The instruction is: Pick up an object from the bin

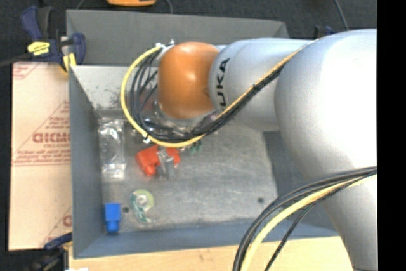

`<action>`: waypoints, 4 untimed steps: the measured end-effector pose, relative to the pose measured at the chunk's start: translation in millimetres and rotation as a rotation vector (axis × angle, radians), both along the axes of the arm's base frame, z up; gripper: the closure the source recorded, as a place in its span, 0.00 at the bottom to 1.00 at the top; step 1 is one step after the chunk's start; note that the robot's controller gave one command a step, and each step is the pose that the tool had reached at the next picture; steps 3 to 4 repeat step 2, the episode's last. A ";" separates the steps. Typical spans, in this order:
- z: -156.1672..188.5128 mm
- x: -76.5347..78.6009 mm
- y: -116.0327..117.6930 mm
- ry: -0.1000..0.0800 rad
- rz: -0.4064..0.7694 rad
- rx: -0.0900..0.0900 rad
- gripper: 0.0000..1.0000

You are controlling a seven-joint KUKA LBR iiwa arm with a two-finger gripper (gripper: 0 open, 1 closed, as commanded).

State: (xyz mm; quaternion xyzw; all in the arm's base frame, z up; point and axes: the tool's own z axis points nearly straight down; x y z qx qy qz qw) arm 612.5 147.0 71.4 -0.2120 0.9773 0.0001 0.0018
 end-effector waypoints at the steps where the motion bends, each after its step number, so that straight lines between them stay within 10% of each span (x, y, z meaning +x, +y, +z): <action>1: 3.5 2.2 1.7 -0.006 -0.004 0.005 1.00; 2: 148.5 -47.9 56.3 -0.008 0.011 0.003 1.00; 4: 148.5 -47.9 56.3 -0.008 0.011 0.003 1.00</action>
Offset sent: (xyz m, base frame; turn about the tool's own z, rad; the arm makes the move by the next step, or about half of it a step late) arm 0.0000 0.0000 0.0000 0.0000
